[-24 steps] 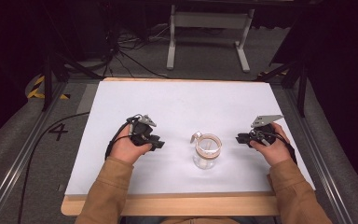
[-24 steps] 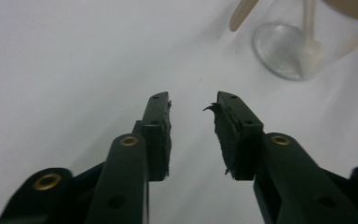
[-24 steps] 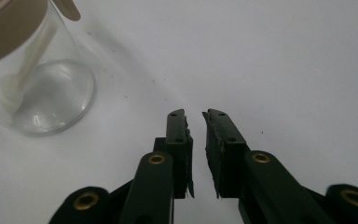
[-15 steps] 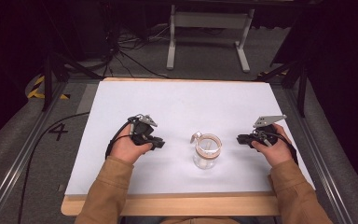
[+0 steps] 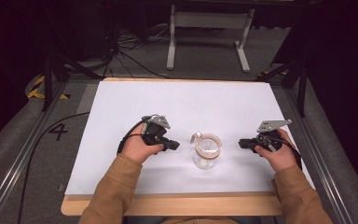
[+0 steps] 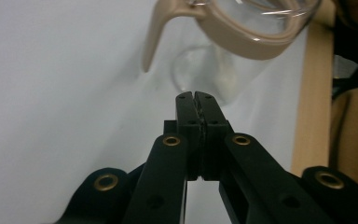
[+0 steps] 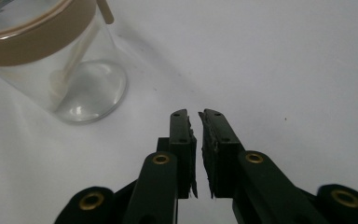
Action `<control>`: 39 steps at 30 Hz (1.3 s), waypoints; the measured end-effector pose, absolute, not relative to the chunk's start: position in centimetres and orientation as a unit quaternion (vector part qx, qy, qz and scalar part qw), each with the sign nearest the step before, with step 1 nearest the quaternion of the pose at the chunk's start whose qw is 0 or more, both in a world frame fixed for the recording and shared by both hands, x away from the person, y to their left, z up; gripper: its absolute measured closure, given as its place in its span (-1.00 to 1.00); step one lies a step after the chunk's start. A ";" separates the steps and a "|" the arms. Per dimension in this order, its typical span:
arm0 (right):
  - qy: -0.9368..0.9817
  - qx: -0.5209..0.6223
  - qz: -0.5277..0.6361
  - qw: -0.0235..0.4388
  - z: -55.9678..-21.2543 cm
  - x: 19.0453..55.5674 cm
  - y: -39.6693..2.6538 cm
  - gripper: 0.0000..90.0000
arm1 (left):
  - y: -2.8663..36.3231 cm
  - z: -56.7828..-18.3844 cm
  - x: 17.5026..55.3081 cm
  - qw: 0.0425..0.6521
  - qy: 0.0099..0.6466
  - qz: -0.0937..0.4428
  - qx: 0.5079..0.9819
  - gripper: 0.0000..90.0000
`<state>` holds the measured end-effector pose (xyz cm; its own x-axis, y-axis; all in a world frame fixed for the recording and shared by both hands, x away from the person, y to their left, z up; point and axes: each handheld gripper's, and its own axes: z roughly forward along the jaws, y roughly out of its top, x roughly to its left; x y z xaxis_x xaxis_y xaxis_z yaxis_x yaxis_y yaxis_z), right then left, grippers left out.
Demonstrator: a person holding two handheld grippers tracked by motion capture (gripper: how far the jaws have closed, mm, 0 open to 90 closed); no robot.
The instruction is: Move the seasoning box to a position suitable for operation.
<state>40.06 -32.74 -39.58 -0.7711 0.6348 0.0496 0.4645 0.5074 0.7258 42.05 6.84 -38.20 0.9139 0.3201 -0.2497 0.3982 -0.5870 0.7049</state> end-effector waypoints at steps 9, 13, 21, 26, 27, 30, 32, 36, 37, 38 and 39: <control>0.862 0.318 0.380 0.106 -40.0 38.4 -33.6 0.83 | 4.7 -39.1 43.5 0.405 0.214 -0.048 0.888 1.00; 0.860 0.322 0.381 0.106 -40.0 38.0 -33.8 0.84 | 4.1 -39.7 43.9 0.403 0.220 -0.054 0.887 1.00; 0.861 0.325 0.373 0.117 -40.3 37.0 -33.9 0.83 | 3.0 -40.3 44.9 0.410 0.228 -0.052 0.881 1.00; 0.861 0.325 0.372 0.121 -40.4 36.9 -33.8 0.84 | 3.0 -40.5 45.2 0.416 0.229 -0.054 0.878 1.00; 0.861 0.325 0.372 0.121 -40.4 36.9 -33.8 0.84 | 2.9 -40.6 45.3 0.415 0.234 -0.054 0.877 1.00; 0.862 0.322 0.372 0.124 -40.4 36.8 -33.7 0.84 | 2.9 -40.9 45.6 0.409 0.242 -0.040 0.879 1.00; 0.862 0.322 0.371 0.125 -40.5 36.5 -33.6 0.83 | 2.8 -40.9 45.9 0.410 0.244 -0.037 0.878 1.00; 0.862 0.324 0.368 0.129 -40.6 36.0 -33.7 0.83 | 2.3 -41.0 46.3 0.413 0.242 -0.031 0.877 1.00; 0.862 0.325 0.367 0.129 -40.6 35.9 -33.8 0.83 | 2.1 -41.1 46.4 0.417 0.244 -0.029 0.875 1.00; 0.861 0.326 0.368 0.131 -40.6 35.7 -33.9 0.83 | 1.8 -41.2 46.5 0.418 0.243 -0.025 0.875 1.00; 0.860 0.328 0.368 0.132 -40.6 35.5 -34.0 0.83 | 1.6 -41.3 46.6 0.423 0.243 -0.024 0.873 0.99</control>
<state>35.53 -34.00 -40.63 -0.7499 0.6613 0.0142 0.4671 0.5142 0.7193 46.60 1.65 -41.26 0.8804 0.4040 -0.2484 0.4454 -0.5243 0.7258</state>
